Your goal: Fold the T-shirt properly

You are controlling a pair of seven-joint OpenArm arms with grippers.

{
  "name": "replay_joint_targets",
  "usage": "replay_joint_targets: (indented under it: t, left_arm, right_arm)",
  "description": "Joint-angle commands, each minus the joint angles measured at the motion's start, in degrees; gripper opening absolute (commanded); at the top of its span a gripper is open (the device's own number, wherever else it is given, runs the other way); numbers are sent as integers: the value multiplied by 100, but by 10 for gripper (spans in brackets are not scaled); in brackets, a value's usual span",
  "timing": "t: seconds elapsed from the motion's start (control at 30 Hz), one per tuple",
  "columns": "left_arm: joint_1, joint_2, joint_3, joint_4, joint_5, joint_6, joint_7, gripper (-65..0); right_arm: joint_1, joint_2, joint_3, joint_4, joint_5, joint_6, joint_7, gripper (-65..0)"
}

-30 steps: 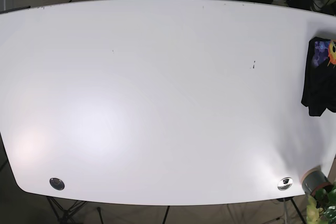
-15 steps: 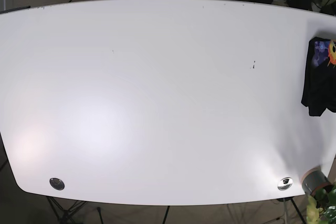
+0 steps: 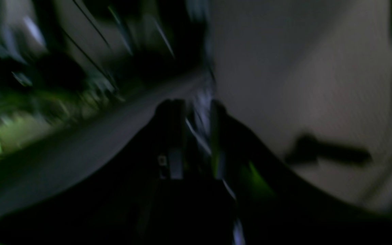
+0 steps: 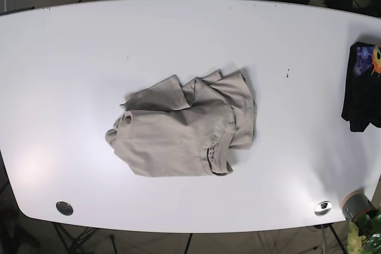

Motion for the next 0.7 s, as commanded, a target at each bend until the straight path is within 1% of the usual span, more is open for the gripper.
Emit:
replay_joint_targets:
  t: [0.0,0.13,0.23,0.33,0.43,0.57,0.67]
  left_arm:
    - [43,-10,-2,12,9,3,-32,-243]
    - [52,-10,-2,12,9,3,-50,-243]
    - [105,-1,-11,153,9,3,-384,-243]
    - [245,8,-19,276,-8,12,-577,-243]
    - [298,16,-28,390,-17,12,-577,-243]
    - [369,16,-37,434,-26,12,-595,-243]
    - [377,16,-37,434,-26,12,-595,-244]
  right_arm:
    - [-109,86,8,-6,14,-8,-23,-537]
    - [-118,94,8,-6,14,-34,-23,-539]
    - [-136,94,8,-6,14,-34,-14,-539]
    - [-144,94,8,-6,14,-34,-14,-541]
    - [-215,94,8,3,14,-34,39,-541]
    - [-399,94,8,3,14,-34,426,-541]
    - [-549,103,8,3,14,-34,434,-541]
